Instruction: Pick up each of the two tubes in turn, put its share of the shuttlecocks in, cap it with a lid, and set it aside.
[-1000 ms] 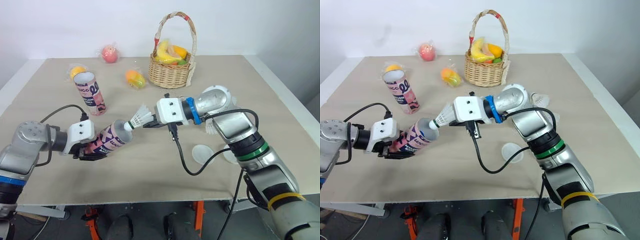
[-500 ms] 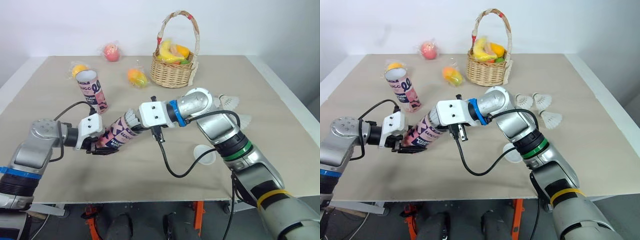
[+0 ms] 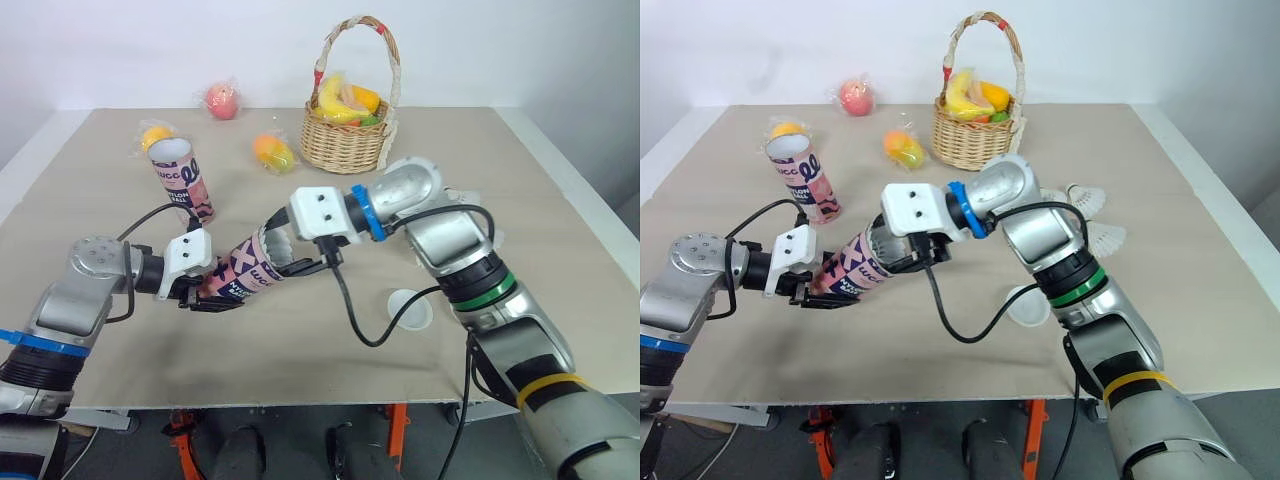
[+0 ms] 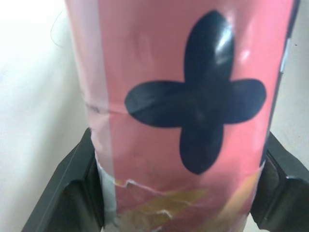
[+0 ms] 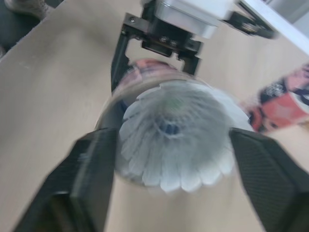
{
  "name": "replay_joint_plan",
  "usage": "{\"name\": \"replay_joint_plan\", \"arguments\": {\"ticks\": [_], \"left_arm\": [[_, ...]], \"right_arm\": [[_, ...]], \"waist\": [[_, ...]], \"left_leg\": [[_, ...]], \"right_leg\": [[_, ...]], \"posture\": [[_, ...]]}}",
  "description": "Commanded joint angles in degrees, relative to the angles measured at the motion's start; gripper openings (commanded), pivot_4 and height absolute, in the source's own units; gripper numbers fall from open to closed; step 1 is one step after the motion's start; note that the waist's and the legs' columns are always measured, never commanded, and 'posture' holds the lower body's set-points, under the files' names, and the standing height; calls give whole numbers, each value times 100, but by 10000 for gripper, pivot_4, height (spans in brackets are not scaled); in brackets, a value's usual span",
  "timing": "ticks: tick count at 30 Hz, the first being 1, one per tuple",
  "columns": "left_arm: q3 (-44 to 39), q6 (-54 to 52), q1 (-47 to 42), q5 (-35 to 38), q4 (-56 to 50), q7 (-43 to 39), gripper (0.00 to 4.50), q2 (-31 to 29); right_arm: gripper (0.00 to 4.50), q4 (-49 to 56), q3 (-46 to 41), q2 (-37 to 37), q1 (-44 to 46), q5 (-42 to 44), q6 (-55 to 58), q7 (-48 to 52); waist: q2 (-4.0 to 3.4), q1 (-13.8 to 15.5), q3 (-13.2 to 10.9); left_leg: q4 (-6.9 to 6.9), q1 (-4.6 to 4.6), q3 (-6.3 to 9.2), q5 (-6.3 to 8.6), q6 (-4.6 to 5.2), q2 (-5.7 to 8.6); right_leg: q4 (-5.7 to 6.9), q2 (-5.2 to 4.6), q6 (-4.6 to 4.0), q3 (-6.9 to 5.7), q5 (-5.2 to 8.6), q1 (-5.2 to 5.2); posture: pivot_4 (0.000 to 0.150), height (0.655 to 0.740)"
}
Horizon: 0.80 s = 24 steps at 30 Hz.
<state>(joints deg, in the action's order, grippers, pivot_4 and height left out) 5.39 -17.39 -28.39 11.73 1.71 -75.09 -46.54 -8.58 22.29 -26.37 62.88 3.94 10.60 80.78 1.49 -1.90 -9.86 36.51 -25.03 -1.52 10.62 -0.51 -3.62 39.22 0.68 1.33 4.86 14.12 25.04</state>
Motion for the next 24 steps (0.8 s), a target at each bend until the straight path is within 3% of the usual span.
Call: {"name": "replay_joint_plan", "arguments": {"ticks": [1, 13, 16, 20, 24], "left_arm": [[15, 10, -54, 53, -44, 18, 32864, -2], [107, 84, -112, 22, 62, -1, 32864, 71], [98, 72, -69, 33, -2, 10, 32864, 57], [10, -2, 136, 68, -165, 60, 32864, -52], [-61, -72, 317, 99, -323, 96, 32864, -159]], "right_arm": [[41529, 142, -296, -214, 97, 360, 30, 325], [41529, 80, -579, -465, -241, 550, 298, -14], [41529, -595, -669, -298, -84, 117, 333, -870], [41529, -1686, -1249, 73, 206, -208, 1787, -2889], [41529, -877, -1491, 163, -432, -177, 2850, -3612]], "waist": [[-1, -1, -1], [-1, 17, 0], [-1, 13, 0], [-1, 7, 0], [3, 23, 4]], "left_leg": [[0, 1, 0, 0, 0, 0], [2, -2, 2, -1, 1, 2], [7, 0, -2, -1, 1, 2], [10, -2, -4, -10, -2, 1], [2, -7, -3, -10, -4, 4]], "right_leg": [[0, 0, 0, 0, 0, 0], [1, 0, -3, 0, -3, -1], [1, -1, 2, 4, -8, -1], [1, -1, 1, 4, -20, 2], [-1, -4, 2, 9, -14, 1]], "posture": [[1500, 7400], [1500, 7400], [1500, 7400], [1500, 7400], [1500, 7400]]}}
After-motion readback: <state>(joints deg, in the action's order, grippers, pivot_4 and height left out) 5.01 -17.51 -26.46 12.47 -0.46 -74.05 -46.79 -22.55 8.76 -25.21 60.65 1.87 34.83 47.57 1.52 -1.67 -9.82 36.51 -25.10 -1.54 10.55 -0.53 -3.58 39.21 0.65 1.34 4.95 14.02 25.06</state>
